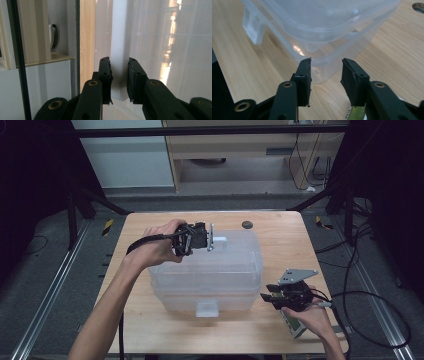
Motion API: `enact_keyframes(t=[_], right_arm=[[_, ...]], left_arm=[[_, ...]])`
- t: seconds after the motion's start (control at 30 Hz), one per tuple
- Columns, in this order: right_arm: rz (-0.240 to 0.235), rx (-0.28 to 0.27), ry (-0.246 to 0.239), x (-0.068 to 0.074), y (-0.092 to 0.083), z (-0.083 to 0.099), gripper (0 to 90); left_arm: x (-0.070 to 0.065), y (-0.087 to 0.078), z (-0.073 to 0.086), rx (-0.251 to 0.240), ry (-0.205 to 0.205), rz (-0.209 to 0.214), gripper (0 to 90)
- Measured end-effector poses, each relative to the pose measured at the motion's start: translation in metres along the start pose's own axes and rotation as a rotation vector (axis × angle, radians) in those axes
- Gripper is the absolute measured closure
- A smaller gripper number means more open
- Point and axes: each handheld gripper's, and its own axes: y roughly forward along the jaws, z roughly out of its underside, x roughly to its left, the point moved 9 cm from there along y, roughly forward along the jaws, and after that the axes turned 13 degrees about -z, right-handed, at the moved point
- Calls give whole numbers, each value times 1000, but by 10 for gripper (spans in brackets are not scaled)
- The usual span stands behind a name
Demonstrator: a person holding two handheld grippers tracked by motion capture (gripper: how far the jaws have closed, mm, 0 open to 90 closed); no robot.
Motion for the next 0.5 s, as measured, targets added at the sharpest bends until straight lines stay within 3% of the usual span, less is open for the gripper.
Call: enact_keyframes(t=[0.5], right_arm=[[-33, -62, 9, 5, 4, -9, 851]], left_arm=[[2, 1, 0, 2, -11, 2, 751]])
